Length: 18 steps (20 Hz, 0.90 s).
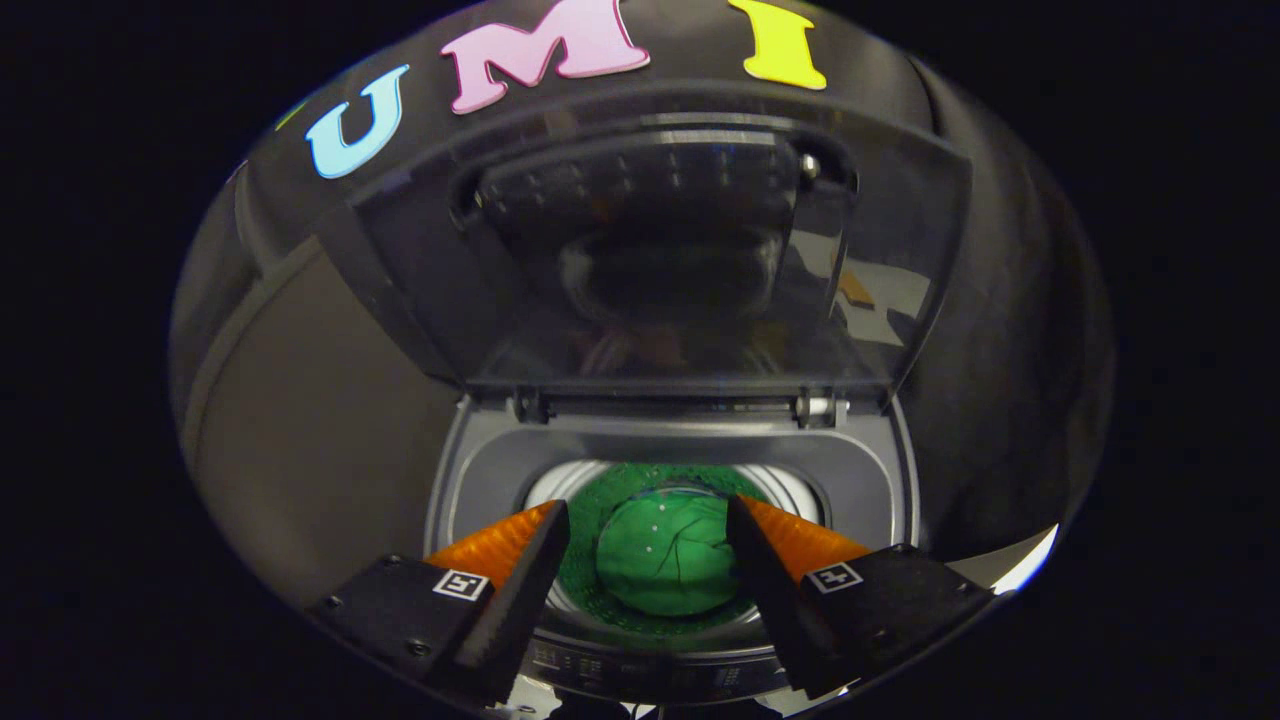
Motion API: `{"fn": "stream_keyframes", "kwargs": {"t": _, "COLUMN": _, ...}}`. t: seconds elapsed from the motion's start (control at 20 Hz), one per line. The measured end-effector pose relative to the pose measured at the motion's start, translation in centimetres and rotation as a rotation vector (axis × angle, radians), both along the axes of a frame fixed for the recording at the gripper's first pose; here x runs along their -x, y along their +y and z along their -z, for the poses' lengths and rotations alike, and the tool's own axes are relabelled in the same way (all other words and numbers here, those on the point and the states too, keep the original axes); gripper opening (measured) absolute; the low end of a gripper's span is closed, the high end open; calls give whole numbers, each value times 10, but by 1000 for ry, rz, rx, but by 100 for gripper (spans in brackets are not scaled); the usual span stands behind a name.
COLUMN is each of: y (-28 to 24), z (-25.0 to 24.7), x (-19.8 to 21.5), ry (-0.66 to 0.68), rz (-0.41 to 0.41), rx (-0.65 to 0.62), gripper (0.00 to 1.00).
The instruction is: Put the clothes into the washing machine and then close the washing machine lid.
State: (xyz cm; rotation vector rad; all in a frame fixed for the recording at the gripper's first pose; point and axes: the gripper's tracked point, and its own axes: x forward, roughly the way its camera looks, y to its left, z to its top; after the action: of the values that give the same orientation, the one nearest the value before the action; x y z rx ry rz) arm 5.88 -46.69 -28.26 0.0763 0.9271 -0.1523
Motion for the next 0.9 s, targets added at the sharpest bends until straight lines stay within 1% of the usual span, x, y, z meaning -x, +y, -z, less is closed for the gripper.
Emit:
{"fn": "stream_keyframes", "kwargs": {"t": 0.05, "y": 10, "z": -18, "x": -6, "ry": -22, "rz": -13, "rx": -26, "gripper": 99}}
{"fn": "stream_keyframes", "kwargs": {"t": 0.15, "y": 23, "z": -58, "x": -25, "ry": -116, "rz": -32, "rx": -54, "gripper": 99}}
{"fn": "stream_keyframes", "kwargs": {"t": 0.3, "y": 26, "z": -122, "x": -59, "ry": -259, "rz": -61, "rx": -28, "gripper": 98}}
{"fn": "stream_keyframes", "kwargs": {"t": 0.4, "y": 17, "z": -154, "x": -97, "ry": -349, "rz": -76, "rx": -1, "gripper": 98}}
{"fn": "stream_keyframes", "kwargs": {"t": 0.45, "y": 4, "z": -158, "x": -119, "ry": -381, "rz": -72, "rx": 28, "gripper": 98}}
{"fn": "stream_keyframes", "kwargs": {"t": 0.55, "y": -20, "z": -162, "x": -159, "ry": -423, "rz": -39, "rx": 72, "gripper": 98}}
{"fn": "stream_keyframes", "kwargs": {"t": 0.6, "y": -32, "z": -154, "x": -172, "ry": -400, "rz": -6, "rx": 93, "gripper": 98}}
{"fn": "stream_keyframes", "kwargs": {"t": 0.65, "y": -40, "z": -138, "x": -176, "ry": -336, "rz": 26, "rx": 97, "gripper": 98}}
{"fn": "stream_keyframes", "kwargs": {"t": 0.7, "y": -46, "z": -131, "x": -178, "ry": -326, "rz": 15, "rx": 135, "gripper": 98}}
{"fn": "stream_keyframes", "kwargs": {"t": 0.75, "y": -47, "z": -132, "x": -181, "ry": -337, "rz": 0, "rx": 137, "gripper": 100}}
{"fn": "stream_keyframes", "kwargs": {"t": 0.8, "y": -50, "z": -125, "x": -183, "ry": -355, "rz": -7, "rx": 140, "gripper": 100}}
{"fn": "stream_keyframes", "kwargs": {"t": 0.9, "y": -48, "z": -128, "x": -184, "ry": -377, "rz": -24, "rx": 123, "gripper": 100}}
